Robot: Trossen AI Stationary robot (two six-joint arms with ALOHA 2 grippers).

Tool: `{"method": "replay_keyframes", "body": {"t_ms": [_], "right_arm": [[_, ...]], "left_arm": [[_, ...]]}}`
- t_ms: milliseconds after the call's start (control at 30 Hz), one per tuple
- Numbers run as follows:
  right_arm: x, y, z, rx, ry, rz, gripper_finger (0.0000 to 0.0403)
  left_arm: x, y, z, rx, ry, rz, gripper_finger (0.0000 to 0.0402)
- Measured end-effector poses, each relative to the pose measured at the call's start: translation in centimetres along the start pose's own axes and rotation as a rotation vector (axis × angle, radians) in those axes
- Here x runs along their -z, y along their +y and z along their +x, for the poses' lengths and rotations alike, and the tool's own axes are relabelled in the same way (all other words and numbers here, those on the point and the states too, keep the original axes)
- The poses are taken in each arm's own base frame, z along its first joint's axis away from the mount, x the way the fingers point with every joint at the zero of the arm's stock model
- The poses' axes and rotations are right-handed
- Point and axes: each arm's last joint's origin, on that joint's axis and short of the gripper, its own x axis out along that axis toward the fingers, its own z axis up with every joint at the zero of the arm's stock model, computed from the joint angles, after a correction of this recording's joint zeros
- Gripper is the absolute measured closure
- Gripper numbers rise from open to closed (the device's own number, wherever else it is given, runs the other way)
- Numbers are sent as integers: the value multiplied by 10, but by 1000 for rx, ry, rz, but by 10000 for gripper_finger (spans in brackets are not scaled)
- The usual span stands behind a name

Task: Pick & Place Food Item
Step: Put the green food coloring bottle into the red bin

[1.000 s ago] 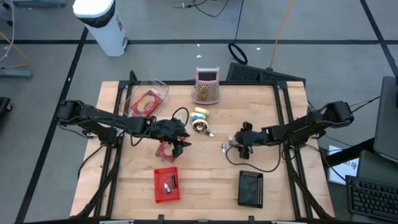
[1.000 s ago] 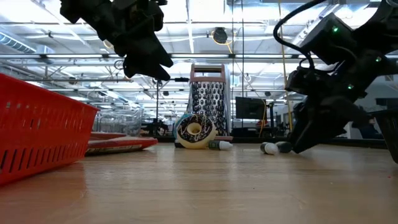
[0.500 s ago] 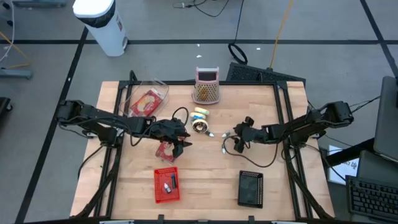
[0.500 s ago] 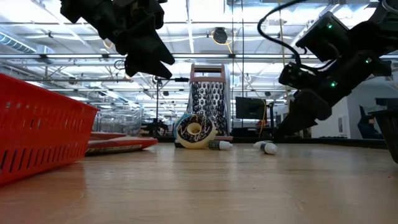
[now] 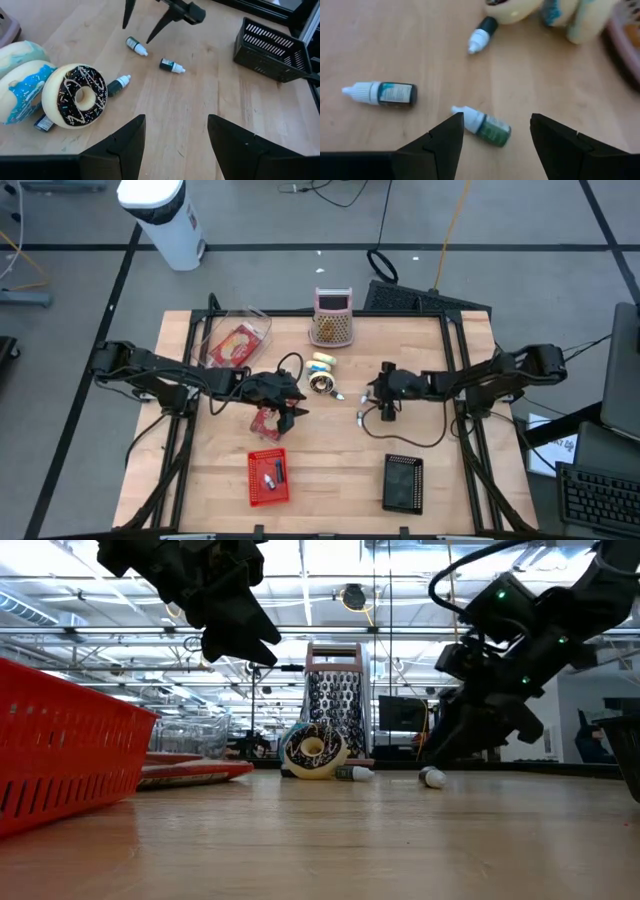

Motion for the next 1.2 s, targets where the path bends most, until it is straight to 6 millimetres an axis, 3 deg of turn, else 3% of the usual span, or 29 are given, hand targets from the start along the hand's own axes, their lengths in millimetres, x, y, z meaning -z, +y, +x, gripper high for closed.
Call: {"method": "replay_keyframes", "body": {"t_ms": [367,567,1200], "right_arm": [[15,-6,20,-132,32,-90,192],[18,-5,23,-138,51,-41,206],[10,-4,24,-197,-42,110,329]], "left_arm": [[0,0,0,1,-4,-1,185],[0,0,0,1,-4,0,185],[0,0,0,-3,-5,5,185]]}}
